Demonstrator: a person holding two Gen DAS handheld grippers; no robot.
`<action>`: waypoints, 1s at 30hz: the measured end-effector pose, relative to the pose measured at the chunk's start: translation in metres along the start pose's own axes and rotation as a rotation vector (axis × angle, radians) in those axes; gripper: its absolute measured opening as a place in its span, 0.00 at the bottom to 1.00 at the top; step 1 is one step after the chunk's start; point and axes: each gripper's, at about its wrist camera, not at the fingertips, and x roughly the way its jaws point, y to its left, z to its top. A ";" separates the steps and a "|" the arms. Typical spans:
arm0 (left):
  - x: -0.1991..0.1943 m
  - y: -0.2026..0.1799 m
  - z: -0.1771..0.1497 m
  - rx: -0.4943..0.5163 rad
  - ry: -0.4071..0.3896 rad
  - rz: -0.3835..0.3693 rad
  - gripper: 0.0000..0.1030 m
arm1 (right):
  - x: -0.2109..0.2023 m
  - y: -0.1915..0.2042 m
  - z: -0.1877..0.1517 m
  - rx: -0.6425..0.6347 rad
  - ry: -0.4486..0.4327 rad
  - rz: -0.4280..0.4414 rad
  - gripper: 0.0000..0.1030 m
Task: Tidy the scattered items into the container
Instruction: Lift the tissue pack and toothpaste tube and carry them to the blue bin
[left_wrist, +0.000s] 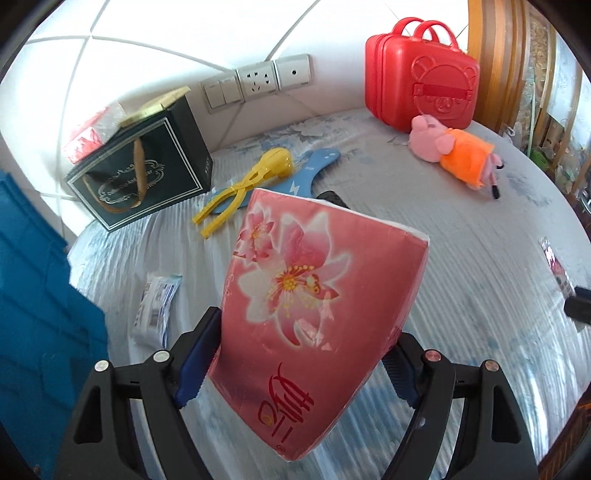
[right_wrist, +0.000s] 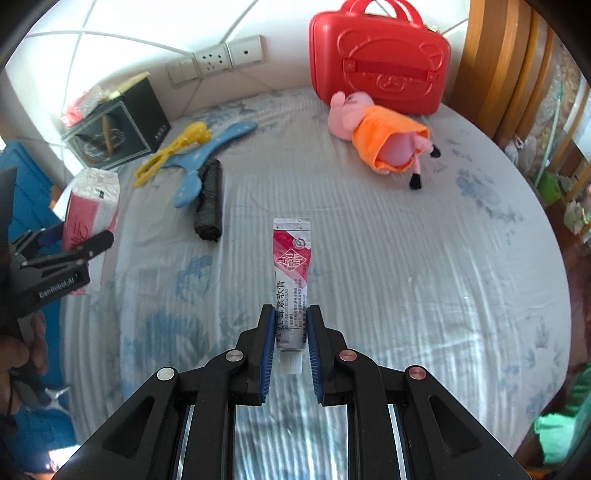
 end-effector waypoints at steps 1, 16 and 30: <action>-0.007 -0.002 -0.002 -0.003 -0.001 0.004 0.78 | -0.008 -0.001 -0.001 -0.003 -0.006 0.003 0.16; -0.104 -0.016 -0.016 -0.055 -0.094 -0.007 0.78 | -0.105 -0.030 -0.013 -0.058 -0.091 0.045 0.16; -0.162 -0.021 -0.028 -0.121 -0.106 0.020 0.78 | -0.159 -0.049 -0.019 -0.087 -0.181 0.080 0.16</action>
